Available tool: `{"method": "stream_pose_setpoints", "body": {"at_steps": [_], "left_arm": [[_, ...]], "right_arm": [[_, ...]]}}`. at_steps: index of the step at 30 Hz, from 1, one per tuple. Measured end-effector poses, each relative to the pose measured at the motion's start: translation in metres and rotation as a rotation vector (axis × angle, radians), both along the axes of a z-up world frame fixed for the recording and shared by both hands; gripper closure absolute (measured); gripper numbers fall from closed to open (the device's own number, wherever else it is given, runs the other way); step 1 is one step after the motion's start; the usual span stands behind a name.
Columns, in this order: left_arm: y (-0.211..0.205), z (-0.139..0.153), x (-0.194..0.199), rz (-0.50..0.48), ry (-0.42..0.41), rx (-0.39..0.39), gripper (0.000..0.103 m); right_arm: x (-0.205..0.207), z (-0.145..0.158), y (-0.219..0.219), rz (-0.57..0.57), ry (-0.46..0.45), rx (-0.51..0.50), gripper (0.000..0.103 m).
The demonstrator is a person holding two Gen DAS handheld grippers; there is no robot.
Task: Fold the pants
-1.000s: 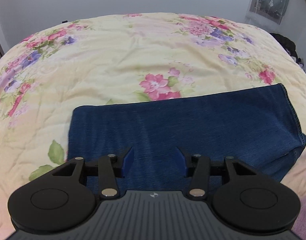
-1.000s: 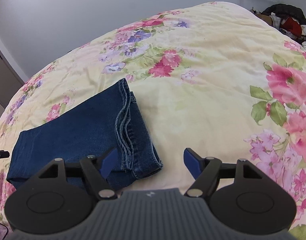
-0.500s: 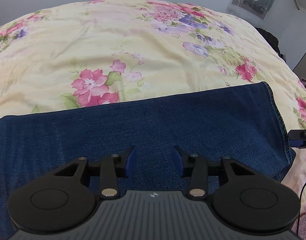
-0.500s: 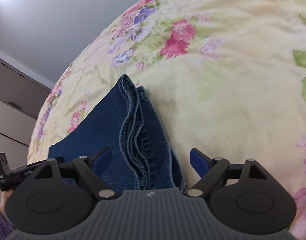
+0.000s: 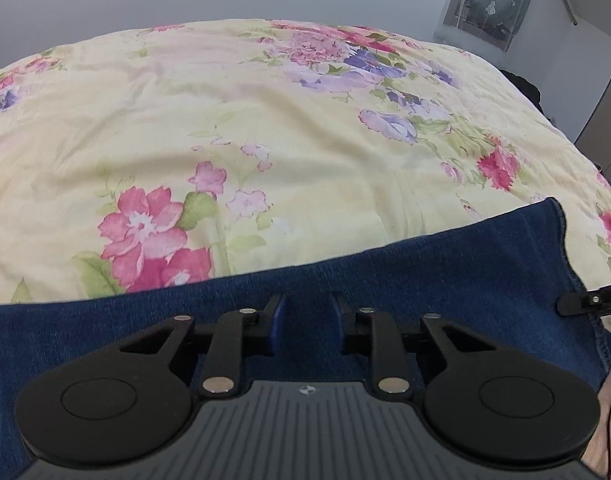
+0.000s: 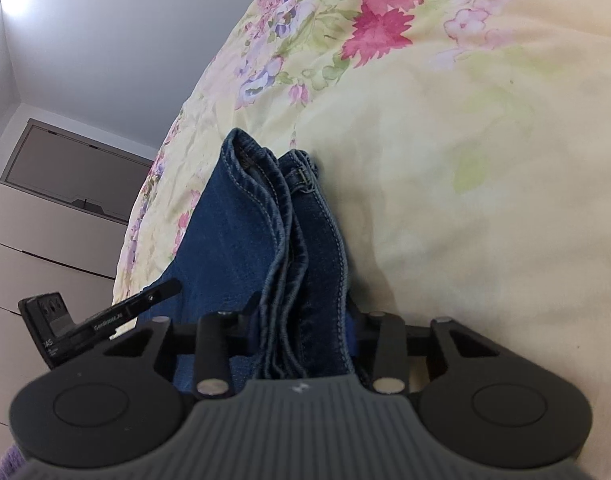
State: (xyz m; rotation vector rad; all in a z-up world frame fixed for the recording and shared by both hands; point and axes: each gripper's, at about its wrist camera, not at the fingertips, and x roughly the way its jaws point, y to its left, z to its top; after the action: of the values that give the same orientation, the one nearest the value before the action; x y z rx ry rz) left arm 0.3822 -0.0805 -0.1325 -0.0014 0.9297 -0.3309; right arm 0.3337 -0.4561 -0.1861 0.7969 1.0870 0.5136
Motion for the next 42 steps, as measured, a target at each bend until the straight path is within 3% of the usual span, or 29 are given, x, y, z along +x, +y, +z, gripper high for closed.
{"method": "stream_pose_setpoints", "body": {"at_steps": [5, 10, 16, 20, 24, 27, 31, 35, 42], "left_arm": [[-0.003, -0.022, 0.014, 0.008, 0.029, 0.023, 0.077], [0.003, -0.012, -0.002, -0.003, 0.034, 0.026, 0.078], [0.014, 0.003, -0.058, -0.126, 0.088, 0.039, 0.079], [0.017, -0.002, -0.096, -0.193, 0.145, 0.020, 0.082], [0.016, -0.008, -0.116, -0.215, 0.162, 0.025, 0.084], [0.026, 0.008, -0.121, -0.210, 0.134, 0.012, 0.084], [0.058, 0.041, -0.124, -0.162, 0.064, 0.013, 0.083], [0.106, 0.068, -0.125, -0.056, 0.011, 0.034, 0.080], [0.187, 0.082, -0.123, 0.111, -0.014, 0.048, 0.079]], "right_arm": [[-0.001, 0.023, 0.007, 0.002, -0.046, -0.022, 0.088], [0.001, 0.041, 0.016, -0.004, -0.037, -0.066, 0.090], [-0.002, 0.066, 0.027, -0.006, -0.044, -0.112, 0.090], [-0.002, 0.084, 0.036, -0.006, -0.041, -0.143, 0.090], [-0.004, 0.107, 0.052, 0.002, -0.051, -0.193, 0.090], [-0.009, 0.129, 0.069, 0.014, -0.074, -0.244, 0.091], [-0.014, 0.163, 0.098, 0.035, -0.091, -0.284, 0.092], [-0.016, 0.194, 0.141, 0.061, -0.118, -0.332, 0.093], [-0.010, 0.226, 0.239, 0.135, -0.157, -0.385, 0.093]]}}
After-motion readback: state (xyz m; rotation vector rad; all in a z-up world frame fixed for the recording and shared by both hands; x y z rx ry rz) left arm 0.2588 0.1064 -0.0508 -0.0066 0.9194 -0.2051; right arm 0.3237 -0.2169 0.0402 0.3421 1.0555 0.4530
